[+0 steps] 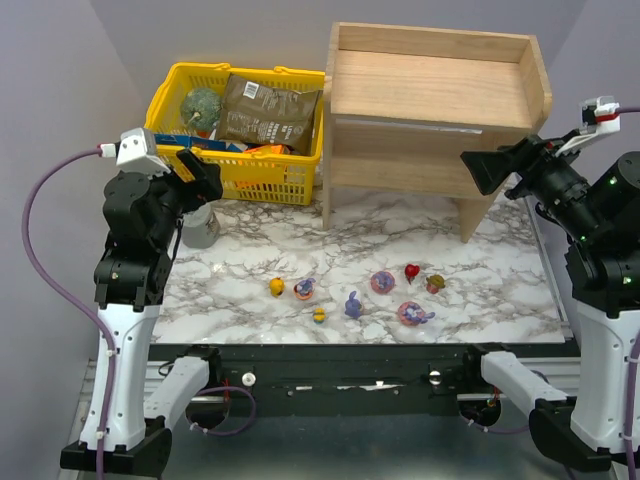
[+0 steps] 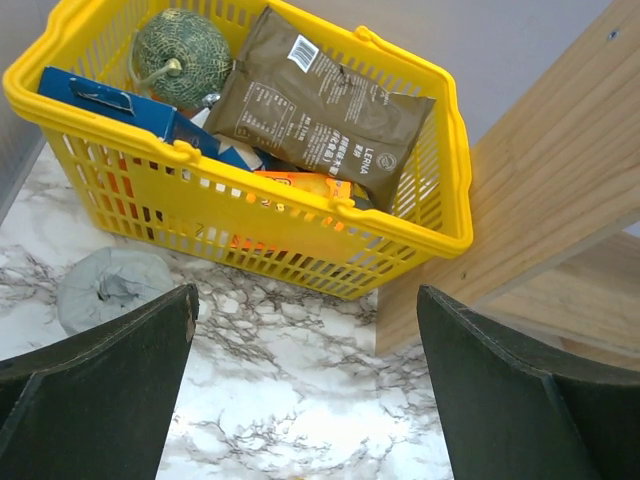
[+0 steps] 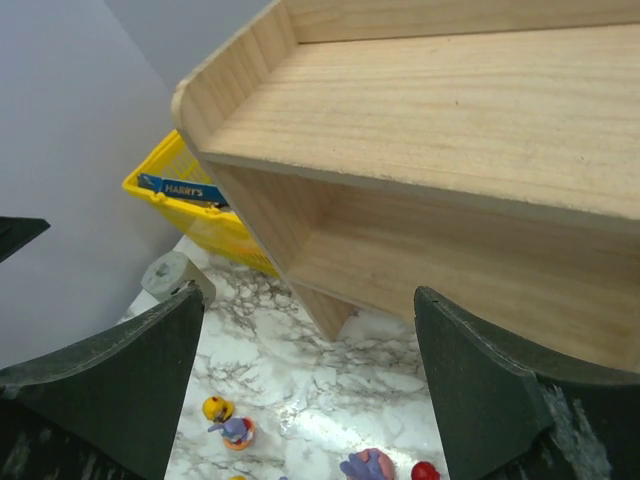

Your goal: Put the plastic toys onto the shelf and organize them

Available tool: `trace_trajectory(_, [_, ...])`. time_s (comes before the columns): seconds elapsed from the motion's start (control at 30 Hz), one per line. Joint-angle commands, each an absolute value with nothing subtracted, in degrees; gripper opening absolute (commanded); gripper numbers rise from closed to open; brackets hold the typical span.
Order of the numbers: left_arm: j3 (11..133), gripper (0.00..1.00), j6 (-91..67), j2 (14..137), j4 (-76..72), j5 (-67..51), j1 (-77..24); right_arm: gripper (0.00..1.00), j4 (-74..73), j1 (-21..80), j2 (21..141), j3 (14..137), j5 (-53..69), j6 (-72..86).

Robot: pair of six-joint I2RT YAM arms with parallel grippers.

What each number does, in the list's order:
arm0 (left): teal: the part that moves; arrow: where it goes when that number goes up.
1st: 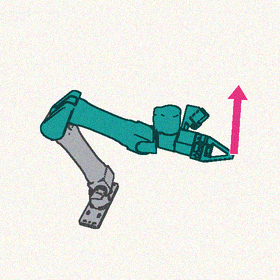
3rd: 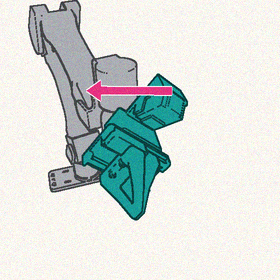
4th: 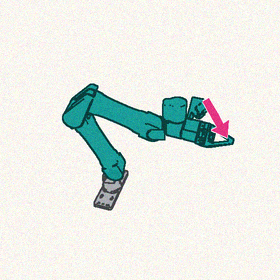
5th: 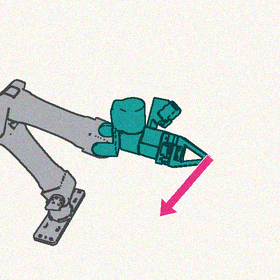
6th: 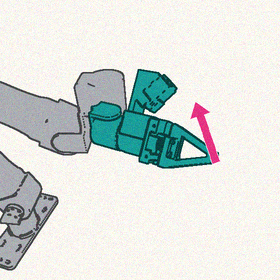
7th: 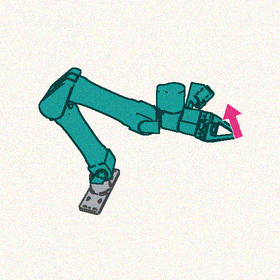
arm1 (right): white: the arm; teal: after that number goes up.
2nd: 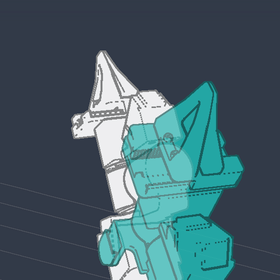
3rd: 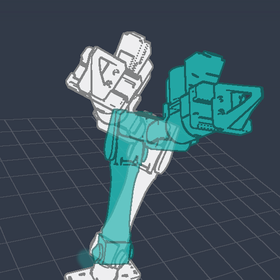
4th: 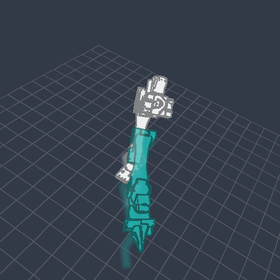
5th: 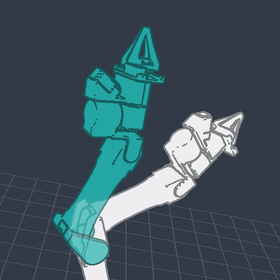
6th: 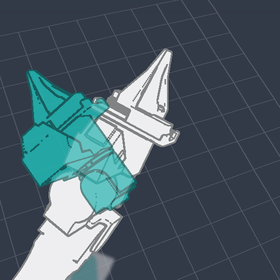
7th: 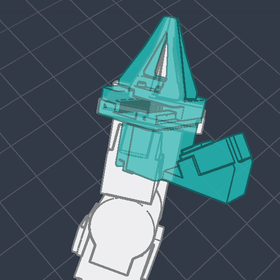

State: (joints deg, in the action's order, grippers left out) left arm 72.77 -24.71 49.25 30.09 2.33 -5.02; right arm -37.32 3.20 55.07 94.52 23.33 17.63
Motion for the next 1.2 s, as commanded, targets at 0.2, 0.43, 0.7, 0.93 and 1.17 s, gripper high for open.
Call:
trace_trajectory(0.2, [61.62, 0.99, -36.29, 45.35, 29.97, 4.84, -5.36, 0.94, -44.99, 2.9, 49.93, 85.97, 25.74, 21.53])
trace_trajectory(0.43, [53.72, 0.99, -33.32, 43.16, 26.72, 1.15, -5.36, 0.94, -46.32, 2.99, 43.34, 73.58, 29.08, 21.09])
trace_trajectory(0.7, [44.3, 0.99, -32.7, 41.57, 19.7, 0.09, -5.36, 0.95, -40.44, 3.25, 35.25, 57.32, 31.9, 24.52])
trace_trajectory(0.93, [42.37, 0.99, -31.2, 45.25, 16.18, -9.47, -5.36, 0.94, -39.73, 6.93, 33.14, 49.14, 28.67, 23.81])
trace_trajectory(1.17, [41.49, 0.99, -30.76, 46.49, 13.98, -13.0, -5.36, 0.84, -36.56, 28.8, 39.61, 45.35, 6.71, 30.57])
